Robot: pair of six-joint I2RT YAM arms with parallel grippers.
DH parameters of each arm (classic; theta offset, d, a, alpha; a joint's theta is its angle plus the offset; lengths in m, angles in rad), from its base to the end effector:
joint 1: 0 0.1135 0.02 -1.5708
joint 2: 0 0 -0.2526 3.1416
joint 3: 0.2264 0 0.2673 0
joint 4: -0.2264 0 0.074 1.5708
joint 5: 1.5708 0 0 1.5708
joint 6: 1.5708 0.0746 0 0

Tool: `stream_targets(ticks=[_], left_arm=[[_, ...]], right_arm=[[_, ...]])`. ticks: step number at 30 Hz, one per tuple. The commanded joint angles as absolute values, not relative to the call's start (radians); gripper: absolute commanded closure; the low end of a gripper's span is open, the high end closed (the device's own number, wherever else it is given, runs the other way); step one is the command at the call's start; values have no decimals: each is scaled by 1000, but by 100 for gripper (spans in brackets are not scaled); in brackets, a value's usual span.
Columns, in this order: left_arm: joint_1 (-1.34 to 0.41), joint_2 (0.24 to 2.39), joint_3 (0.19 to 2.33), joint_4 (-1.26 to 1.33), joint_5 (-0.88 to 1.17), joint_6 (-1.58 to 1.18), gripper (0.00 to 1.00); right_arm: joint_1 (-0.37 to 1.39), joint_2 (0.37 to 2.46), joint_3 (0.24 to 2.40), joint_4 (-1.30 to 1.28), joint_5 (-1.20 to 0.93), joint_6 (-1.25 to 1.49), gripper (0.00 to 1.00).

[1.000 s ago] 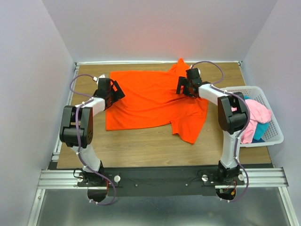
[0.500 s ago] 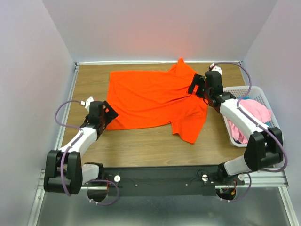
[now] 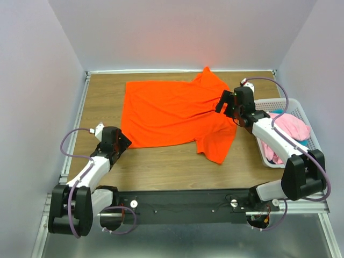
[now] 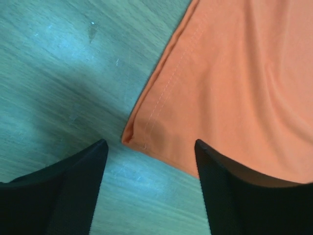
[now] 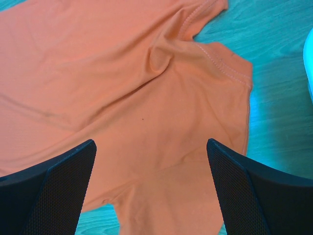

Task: Fold and stack the t-shirts
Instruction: Flatten the tshirt out

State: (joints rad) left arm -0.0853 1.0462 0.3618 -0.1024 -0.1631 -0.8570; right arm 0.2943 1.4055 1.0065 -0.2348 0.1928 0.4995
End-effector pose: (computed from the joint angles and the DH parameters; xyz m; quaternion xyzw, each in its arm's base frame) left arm 0.2376 -0.0082 0.1094 -0.3755 0.8416 -0.1058 0.3735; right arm 0.3490 0.0909 0.2296 0.1342 0.8790 0.0945 0.4477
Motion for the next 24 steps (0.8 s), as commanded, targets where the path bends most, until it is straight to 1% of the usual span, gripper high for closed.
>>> stream_targets(ticks=[1,3,4,5,6,7,10,12,13,14,15,20,24], left_arm=[[-81,1127,393,-97,-186,-851,28],[-81,1166,403,-86,-175,-847,39],[-81,1176,413,-84,-172,-839,47],[-81,1187,417,-83,-167,-836,49],[-83,1201,420,-81,-169,-838,49],[-83,1204,425,-83,-170,-836,55],[-83,1206,428,-81,-176,-834,62],[-83,1198,426,-80,-176,-834,72],[-83,1198,425,-75,-176,-834,85],[-83,1197,425,-72,-176,-833,96],[-83,1193,425,-74,-175,-830,100],[-84,1180,425,-57,-161,-810,100],[-84,1135,420,-35,-179,-807,100]], right_arm=[[290,1390,985,-242,193,515,0],[290,1391,982,-242,196,515,0],[290,1390,980,-242,198,515,0],[290,1390,980,-242,199,515,0],[288,1391,980,-242,204,514,0],[290,1391,979,-242,207,515,0],[288,1391,976,-242,209,515,0],[290,1390,976,-242,210,515,0],[288,1388,973,-242,212,514,0],[290,1387,973,-242,213,514,0],[288,1384,970,-242,216,514,0],[290,1362,945,-242,207,508,0],[316,1281,873,-245,161,517,0]])
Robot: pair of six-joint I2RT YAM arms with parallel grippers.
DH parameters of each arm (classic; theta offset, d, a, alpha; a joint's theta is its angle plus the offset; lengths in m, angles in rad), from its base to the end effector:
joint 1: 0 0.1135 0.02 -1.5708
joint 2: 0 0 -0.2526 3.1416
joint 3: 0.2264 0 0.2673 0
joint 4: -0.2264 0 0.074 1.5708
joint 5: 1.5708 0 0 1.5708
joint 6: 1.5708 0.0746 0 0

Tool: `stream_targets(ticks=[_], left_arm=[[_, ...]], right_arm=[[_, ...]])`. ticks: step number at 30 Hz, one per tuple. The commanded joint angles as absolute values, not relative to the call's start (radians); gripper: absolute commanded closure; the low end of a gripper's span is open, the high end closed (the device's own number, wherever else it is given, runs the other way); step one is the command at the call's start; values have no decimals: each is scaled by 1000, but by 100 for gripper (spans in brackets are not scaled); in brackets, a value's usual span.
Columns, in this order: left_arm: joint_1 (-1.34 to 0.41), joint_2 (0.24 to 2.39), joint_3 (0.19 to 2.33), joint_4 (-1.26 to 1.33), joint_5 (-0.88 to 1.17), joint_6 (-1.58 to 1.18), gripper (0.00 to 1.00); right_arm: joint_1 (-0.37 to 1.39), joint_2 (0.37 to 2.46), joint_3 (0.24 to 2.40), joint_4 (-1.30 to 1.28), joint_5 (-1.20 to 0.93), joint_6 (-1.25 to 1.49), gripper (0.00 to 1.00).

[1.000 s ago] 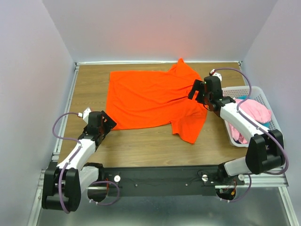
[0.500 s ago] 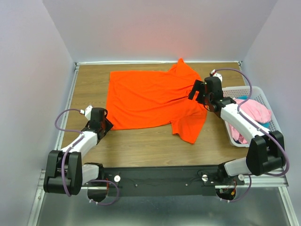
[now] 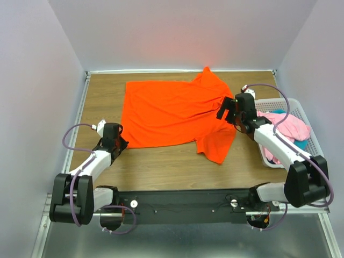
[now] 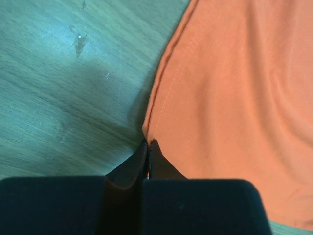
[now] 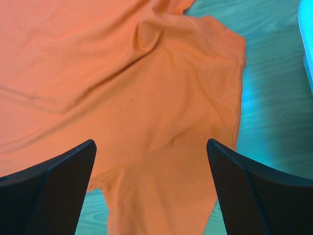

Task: Fold and stack the t-shirts
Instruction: Flatten the tshirt out

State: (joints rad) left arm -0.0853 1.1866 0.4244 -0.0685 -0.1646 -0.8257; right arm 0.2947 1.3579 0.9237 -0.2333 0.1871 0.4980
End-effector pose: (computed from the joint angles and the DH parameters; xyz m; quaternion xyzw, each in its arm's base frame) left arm 0.2548 -0.0095 0.1022 -0.3639 0.8555 -0.0897 0.3574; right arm 0.3331 0.0866 0.2141 0.1315 0.8870 0.0902 0.4333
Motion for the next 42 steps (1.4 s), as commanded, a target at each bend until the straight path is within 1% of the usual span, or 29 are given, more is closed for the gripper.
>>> stream_targets(ticks=[1,3,4,6,11,16,21,24,34,36,39,42], left_arm=[[-84,1112,417,-23,-186,-808,100],[-84,1089,420,-23,-210,-810,100],[-84,1062,422,-23,-218,-810,100],[-84,1022,428,-28,-233,-804,100],[-84,965,434,-31,-259,-784,100],[-83,946,434,-41,-273,-784,100],[-83,956,430,-32,-279,-785,100],[-83,962,426,-31,-281,-784,100],[-83,956,422,-31,-282,-782,100],[-83,957,422,-29,-282,-782,100],[-83,957,423,-29,-279,-781,100],[-83,953,420,-29,-281,-779,100]], right_arm=[[337,1267,858,-267,167,531,0],[415,1253,824,-296,219,567,0],[514,1261,825,-355,338,593,0],[615,1302,850,-466,437,662,0],[701,1321,799,-613,517,787,1],[712,1250,674,-664,416,833,1],[716,1219,643,-658,341,827,3],[733,1253,646,-646,313,816,9],[808,1328,660,-580,267,793,17],[807,1348,666,-562,264,790,21],[808,1370,675,-554,255,793,24],[808,1379,669,-548,270,804,35]])
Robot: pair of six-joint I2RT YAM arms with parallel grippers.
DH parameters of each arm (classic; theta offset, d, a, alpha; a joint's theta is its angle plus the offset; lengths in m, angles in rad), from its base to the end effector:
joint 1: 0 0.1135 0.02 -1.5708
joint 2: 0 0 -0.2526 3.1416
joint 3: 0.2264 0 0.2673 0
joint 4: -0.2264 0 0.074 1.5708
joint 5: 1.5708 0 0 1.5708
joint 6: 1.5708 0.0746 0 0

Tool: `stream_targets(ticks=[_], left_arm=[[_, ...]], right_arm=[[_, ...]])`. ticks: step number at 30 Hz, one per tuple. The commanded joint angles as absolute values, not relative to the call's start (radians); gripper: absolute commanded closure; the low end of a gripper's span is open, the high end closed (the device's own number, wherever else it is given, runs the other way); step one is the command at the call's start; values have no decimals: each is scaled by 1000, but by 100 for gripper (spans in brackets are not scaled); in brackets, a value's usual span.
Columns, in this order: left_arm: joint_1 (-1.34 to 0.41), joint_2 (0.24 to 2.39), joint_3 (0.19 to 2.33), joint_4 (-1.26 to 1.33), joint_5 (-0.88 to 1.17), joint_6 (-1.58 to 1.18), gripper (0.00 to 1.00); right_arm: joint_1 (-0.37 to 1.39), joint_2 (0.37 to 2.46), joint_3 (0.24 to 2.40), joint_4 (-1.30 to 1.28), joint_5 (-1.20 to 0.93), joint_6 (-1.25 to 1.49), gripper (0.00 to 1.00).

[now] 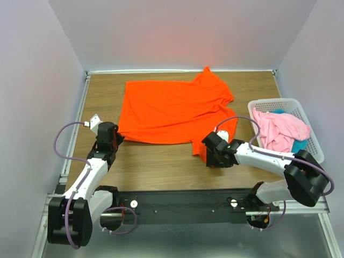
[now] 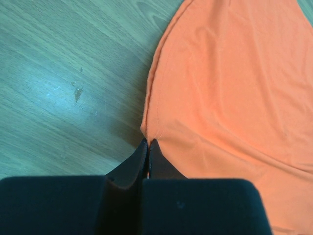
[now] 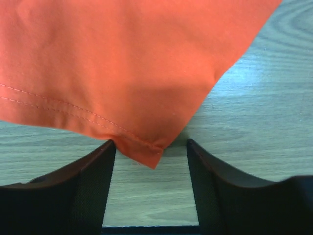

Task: Fold and stack the t-shirts
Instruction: Flatten the tshirt out

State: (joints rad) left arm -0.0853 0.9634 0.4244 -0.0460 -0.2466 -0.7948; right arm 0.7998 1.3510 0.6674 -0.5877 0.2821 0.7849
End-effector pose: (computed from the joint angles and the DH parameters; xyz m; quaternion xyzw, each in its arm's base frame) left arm 0.2528 -0.0033 0.1579 -0.3583 0.7996 -0.1020 0.4710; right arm 0.1875 0.1632 0.1029 0.0137 0.9791 0.0076 0.2027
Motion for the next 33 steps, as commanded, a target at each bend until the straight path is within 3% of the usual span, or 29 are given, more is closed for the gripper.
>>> stream_targets(ticks=[1,4,7,9,12,14,23,33], left_arm=[[-83,953,420,-29,-279,-779,100],[-83,950,422,-29,-278,-778,100],[-83,948,420,-29,-278,-779,100],[-83,948,422,-31,-278,-778,100],[-83,948,433,-31,-265,-776,100],[-83,951,468,-31,-255,-761,100],[-83,960,748,-72,-190,-743,100],[-84,842,1099,-147,-117,-693,100]], right_arm=[[808,1385,667,-548,281,811,40],[808,1399,654,-540,294,827,48],[808,1446,649,-534,359,856,69],[808,1450,647,-522,364,862,77],[807,1416,664,-503,408,838,81],[808,1372,716,-505,477,818,99],[784,1229,1067,-505,813,678,99],[782,1102,1442,-503,876,402,99]])
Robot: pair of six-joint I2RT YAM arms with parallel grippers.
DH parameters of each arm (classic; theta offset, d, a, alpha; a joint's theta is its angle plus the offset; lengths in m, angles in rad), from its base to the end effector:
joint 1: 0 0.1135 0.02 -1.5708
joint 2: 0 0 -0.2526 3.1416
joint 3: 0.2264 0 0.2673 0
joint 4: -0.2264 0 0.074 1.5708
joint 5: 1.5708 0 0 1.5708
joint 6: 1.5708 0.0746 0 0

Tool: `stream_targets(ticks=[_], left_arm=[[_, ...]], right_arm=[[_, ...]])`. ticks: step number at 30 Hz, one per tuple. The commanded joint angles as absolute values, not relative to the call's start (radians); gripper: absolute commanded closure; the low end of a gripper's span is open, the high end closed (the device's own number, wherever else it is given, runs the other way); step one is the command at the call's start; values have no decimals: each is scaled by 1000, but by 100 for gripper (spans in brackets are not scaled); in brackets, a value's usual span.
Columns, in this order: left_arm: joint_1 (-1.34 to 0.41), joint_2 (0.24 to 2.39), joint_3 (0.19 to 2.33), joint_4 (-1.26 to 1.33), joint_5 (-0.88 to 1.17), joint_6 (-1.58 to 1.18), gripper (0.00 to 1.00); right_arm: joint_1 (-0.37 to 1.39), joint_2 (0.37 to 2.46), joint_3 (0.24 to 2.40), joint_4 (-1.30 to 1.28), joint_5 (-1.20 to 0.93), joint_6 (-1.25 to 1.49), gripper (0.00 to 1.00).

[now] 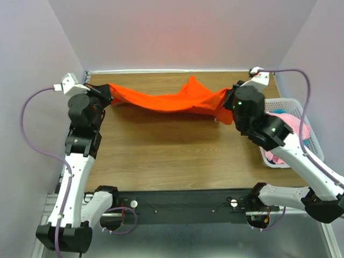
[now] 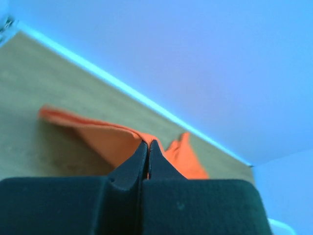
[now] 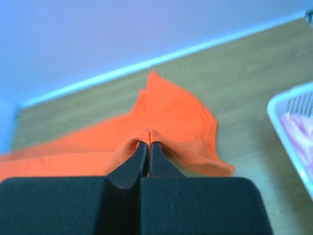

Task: Fold and stack the t-shirts
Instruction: Flatten the tshirt out

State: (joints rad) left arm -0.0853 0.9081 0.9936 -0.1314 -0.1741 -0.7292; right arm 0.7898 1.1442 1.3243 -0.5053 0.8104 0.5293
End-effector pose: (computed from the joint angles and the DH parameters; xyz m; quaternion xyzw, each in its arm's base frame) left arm 0.2664 -0.0098 0.3879 -0.2849 0.6644 -0.2148 0.6567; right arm 0.2354 0.1607 0.4091 0.1310 0.7700 0.0754 0.6198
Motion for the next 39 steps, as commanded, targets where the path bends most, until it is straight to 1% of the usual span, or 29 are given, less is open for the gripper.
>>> stream_targets(ticks=[1,4,5,7,8,12,17,21,25,28,29,31,32,34,35,37,38,39], left_arm=[[-84,815,1123,-152,-106,-687,100],[-84,759,1209,-161,-71,-689,100],[-84,747,1227,-161,-55,-696,100],[-84,715,1285,-160,-5,-701,100],[-84,707,1328,-160,59,-701,100],[-83,672,1420,-163,139,-706,100],[-83,600,1485,-173,155,-716,100],[-83,569,1494,-181,138,-727,100],[-83,578,1468,-186,114,-729,100],[-83,609,1424,-208,31,-719,100],[-83,618,1407,-212,12,-718,100],[-83,658,1336,-216,-66,-719,100],[-83,672,1306,-210,-86,-730,100],[-83,721,1197,-189,-138,-744,100],[-83,741,1159,-155,-153,-747,100],[-83,813,1057,-127,-213,-761,100],[-83,843,1031,-106,-234,-761,100],[-83,877,988,-97,-277,-762,100]], right_arm=[[784,1094,1503,-503,844,347,99],[784,1065,1594,-503,758,270,99],[784,1055,1624,-502,668,258,99],[784,1026,1689,-503,560,238,99],[784,1019,1722,-505,460,235,99],[784,1000,1808,-526,335,229,99],[784,1008,1969,-564,148,229,99],[784,1025,2046,-580,68,232,99],[784,1058,2056,-584,129,206,99],[784,1101,2045,-583,285,169,99],[784,1114,2040,-581,378,155,99],[784,1153,2002,-563,486,124,99],[784,1166,1978,-549,593,112,99],[784,1193,1855,-496,685,74,99],[782,1228,1809,-436,768,45,99],[757,1271,1744,-378,799,29,99],[729,1299,1694,-373,787,46,99],[695,1348,1669,-367,725,73,99]])
